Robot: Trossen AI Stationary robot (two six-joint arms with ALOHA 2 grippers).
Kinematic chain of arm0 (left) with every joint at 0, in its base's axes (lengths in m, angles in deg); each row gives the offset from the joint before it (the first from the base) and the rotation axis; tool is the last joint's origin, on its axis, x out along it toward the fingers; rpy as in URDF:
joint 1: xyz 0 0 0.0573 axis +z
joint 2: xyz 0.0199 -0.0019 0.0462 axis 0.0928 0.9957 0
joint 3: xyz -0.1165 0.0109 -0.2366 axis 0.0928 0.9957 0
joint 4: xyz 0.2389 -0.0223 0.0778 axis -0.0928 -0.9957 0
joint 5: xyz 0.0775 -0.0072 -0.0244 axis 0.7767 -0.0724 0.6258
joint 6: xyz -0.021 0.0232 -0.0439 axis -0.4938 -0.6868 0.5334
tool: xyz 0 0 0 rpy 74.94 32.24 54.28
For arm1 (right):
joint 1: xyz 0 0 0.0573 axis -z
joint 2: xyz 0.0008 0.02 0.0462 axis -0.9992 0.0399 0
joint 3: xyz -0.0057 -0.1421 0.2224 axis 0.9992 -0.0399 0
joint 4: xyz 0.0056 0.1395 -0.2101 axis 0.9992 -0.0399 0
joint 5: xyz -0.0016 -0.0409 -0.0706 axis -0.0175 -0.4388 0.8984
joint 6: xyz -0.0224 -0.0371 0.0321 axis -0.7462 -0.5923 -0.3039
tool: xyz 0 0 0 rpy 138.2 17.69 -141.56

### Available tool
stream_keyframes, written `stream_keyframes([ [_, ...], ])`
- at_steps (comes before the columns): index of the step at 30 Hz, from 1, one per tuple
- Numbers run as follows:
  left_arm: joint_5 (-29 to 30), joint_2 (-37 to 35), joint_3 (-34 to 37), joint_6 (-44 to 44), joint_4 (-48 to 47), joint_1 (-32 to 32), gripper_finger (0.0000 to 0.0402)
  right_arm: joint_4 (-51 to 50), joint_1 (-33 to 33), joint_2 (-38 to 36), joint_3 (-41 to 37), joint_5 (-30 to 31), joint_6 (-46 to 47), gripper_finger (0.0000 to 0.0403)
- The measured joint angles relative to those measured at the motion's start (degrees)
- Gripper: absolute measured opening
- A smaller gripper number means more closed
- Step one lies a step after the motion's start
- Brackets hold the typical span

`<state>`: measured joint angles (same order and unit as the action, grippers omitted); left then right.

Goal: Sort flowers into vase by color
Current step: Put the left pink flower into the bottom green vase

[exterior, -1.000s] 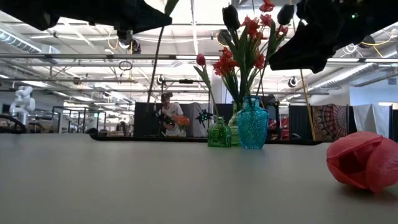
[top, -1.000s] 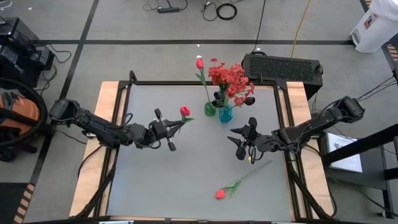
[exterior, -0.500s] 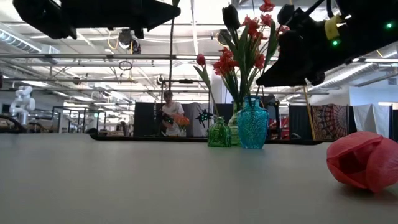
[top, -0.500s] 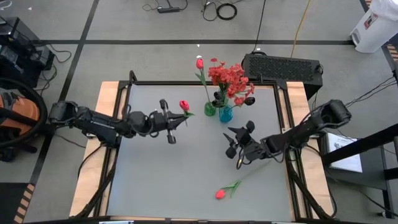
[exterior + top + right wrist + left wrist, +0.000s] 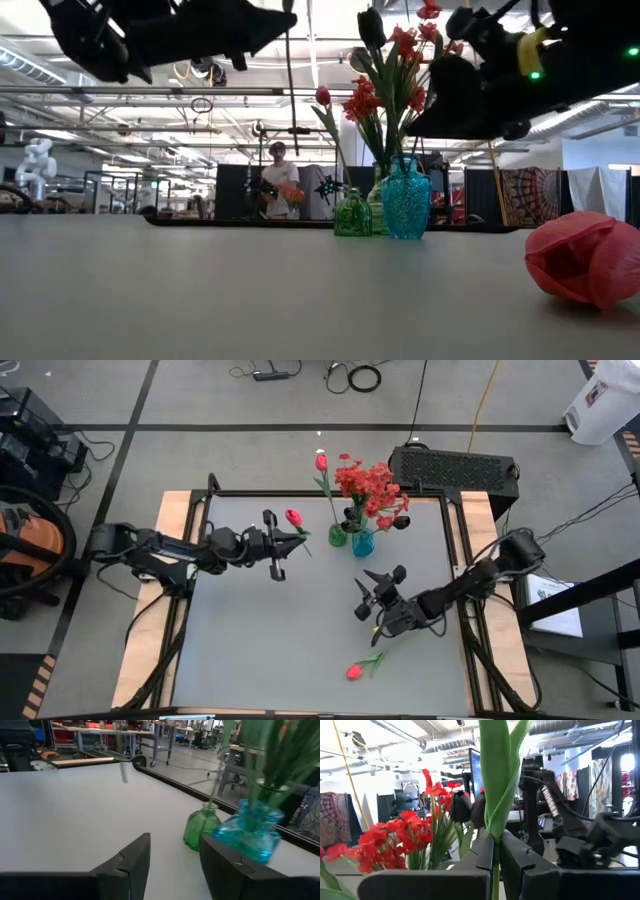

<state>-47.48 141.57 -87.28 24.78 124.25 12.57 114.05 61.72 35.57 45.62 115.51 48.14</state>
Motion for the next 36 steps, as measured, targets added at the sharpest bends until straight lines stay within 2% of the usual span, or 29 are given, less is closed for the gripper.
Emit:
stream_keyframes([
  [4,-1.3,4.2,0.0,0.1,6.2,1.2,0.0017,0.0,0.2,5.2,4.4,0.7,-0.8,0.016],
  [7,-1.5,6.9,0.0,0.1,10.4,2.0,0.0017,-0.2,0.2,8.4,7.2,3.9,-1.8,0.016],
  [13,-3.4,11.0,-1.7,0.2,13.8,4.0,0.0017,-0.6,0.3,10.4,8.7,8.8,-1.0,0.016],
  [26,-8.6,17.4,-7.9,1.6,16.2,7.4,0.0017,-12.3,2.0,10.4,8.7,8.3,12.9,0.016],
  [36,-9.5,20.0,-11.5,1.6,16.1,9.2,0.0017,-13.0,2.1,10.4,8.7,6.9,14.0,0.016],
])
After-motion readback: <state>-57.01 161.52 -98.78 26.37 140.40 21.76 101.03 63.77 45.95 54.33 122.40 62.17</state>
